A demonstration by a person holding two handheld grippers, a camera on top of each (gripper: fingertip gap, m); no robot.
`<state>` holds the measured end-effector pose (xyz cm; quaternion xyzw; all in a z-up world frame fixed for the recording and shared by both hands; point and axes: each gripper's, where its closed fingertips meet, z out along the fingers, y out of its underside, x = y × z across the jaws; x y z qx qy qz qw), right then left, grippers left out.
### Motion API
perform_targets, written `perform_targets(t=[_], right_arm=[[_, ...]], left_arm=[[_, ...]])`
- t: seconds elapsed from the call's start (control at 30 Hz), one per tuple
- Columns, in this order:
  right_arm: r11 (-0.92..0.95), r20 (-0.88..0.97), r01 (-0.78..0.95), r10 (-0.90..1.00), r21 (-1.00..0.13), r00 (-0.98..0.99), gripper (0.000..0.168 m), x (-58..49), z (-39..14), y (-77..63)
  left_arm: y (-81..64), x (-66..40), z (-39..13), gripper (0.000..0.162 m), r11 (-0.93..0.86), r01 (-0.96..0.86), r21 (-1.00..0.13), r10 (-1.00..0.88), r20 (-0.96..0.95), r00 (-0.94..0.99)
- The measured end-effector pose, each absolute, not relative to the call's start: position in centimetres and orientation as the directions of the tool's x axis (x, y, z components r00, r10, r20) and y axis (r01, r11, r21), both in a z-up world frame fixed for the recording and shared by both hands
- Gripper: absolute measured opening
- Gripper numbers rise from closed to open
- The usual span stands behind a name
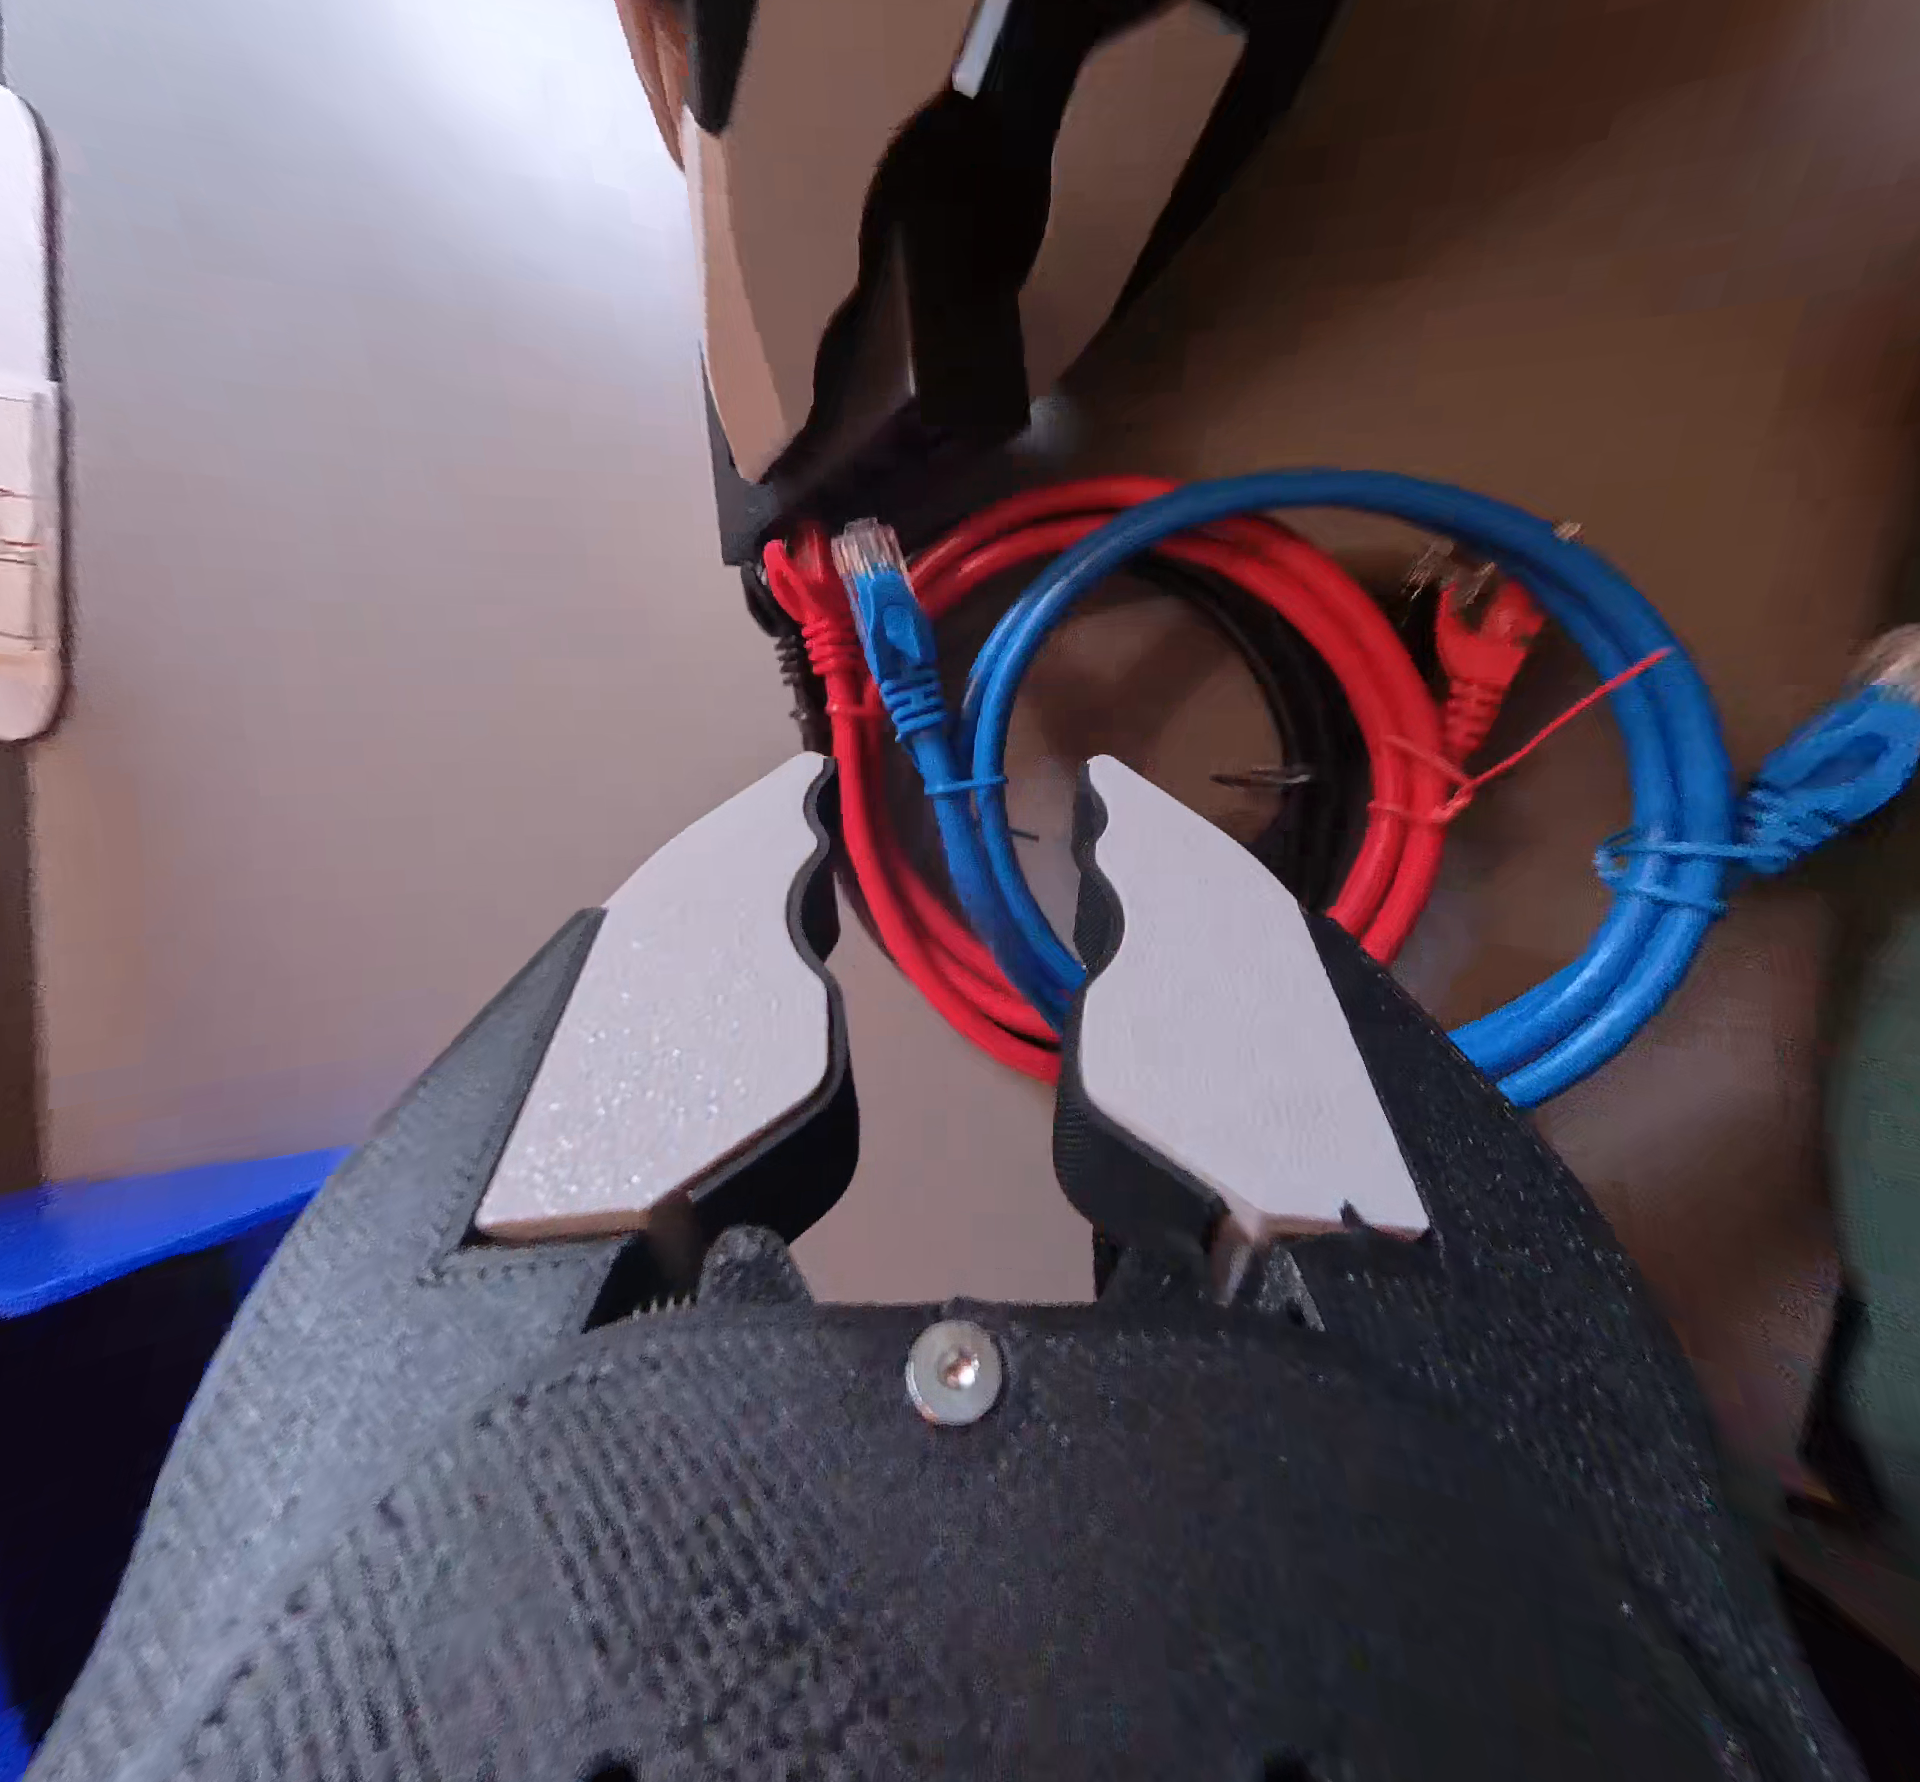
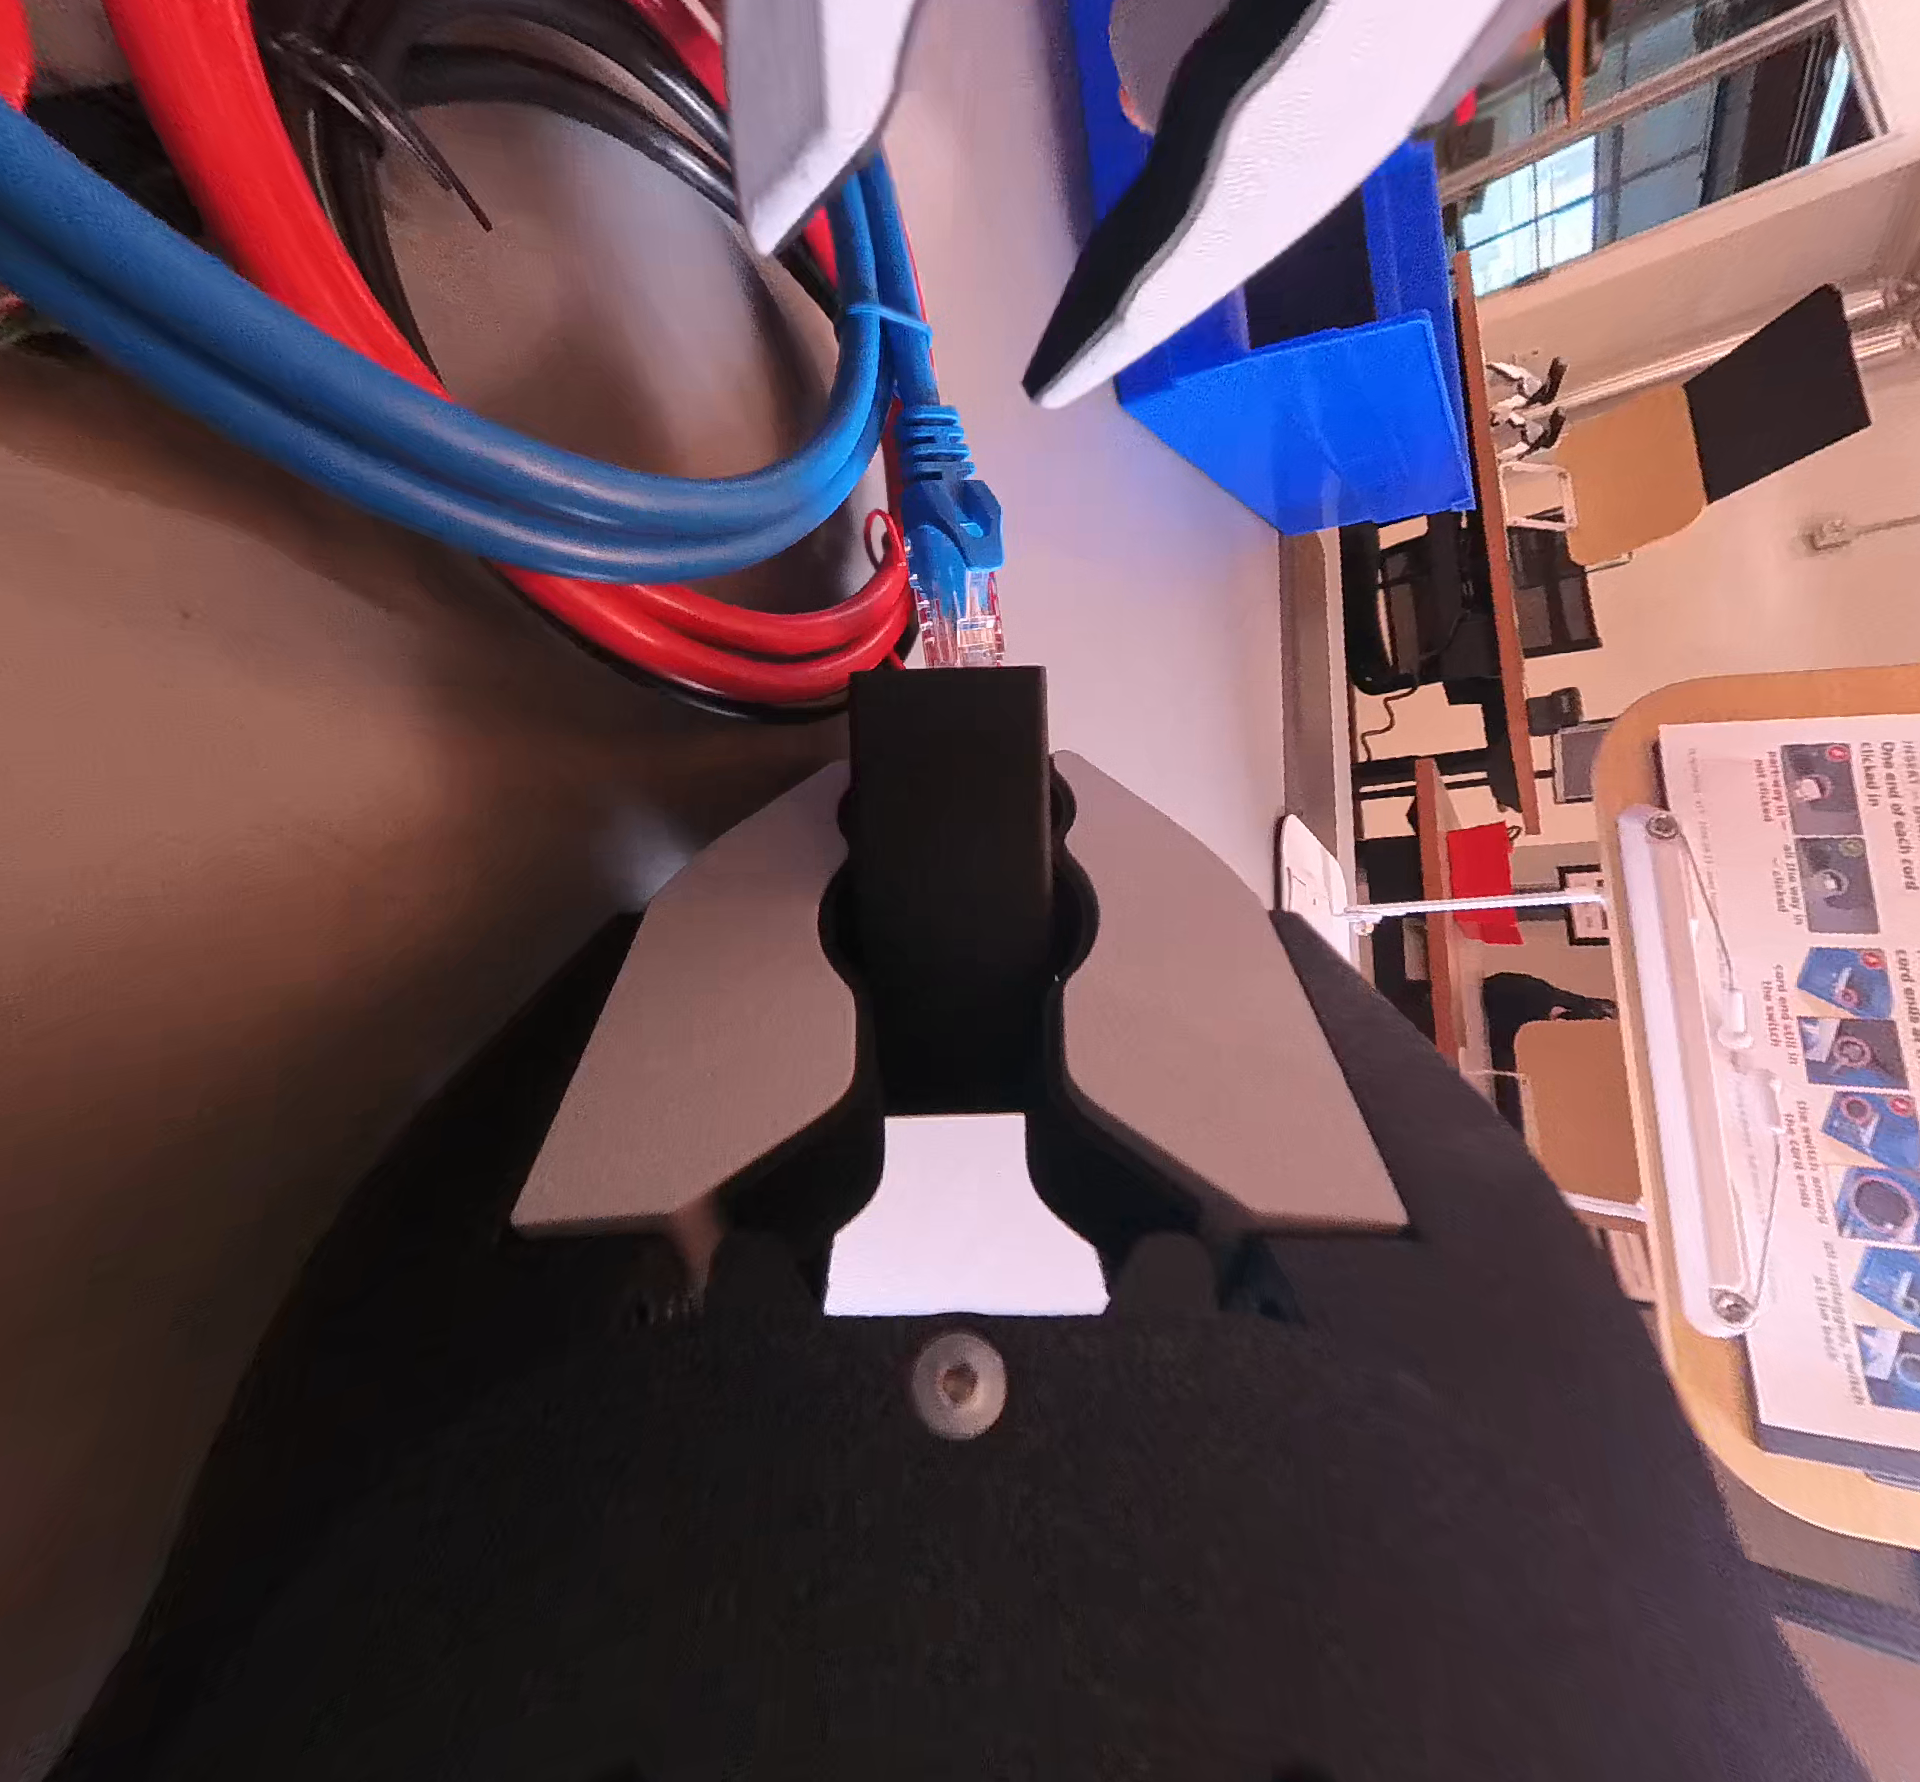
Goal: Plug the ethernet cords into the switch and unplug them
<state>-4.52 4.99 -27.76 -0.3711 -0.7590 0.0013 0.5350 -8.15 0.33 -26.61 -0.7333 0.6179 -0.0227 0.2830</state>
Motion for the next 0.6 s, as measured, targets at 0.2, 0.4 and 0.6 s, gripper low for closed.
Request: perform_targets(t=[0.2, 0.4, 0.6], right_arm=[[0.701, 0.784, 0.561, 0.605, -0.440, -0.142, 0.030, -4.6, -27.6, 5.0], [0.672, 0.744, 0.550, 0.656, -0.496, -0.129, 0.030, -4.4, -27.5, 5.0], [0.671, 0.713, 0.507, 0.685, -0.541, -0.147, 0.030, -4.2, -27.3, 4.3]], left_arm=[[2.3, -8.1, -27.9, 0.036, 0.171, -0.960, -0.224, -0.719, -0.694, 0.034], [2.7, -7.4, -27.9, 0.020, 0.266, -0.956, -0.125, -0.586, -0.808, -0.058], [2.1, -7.0, -26.8, 0.016, 0.188, -0.891, -0.412, -0.777, -0.618, 0.122]])
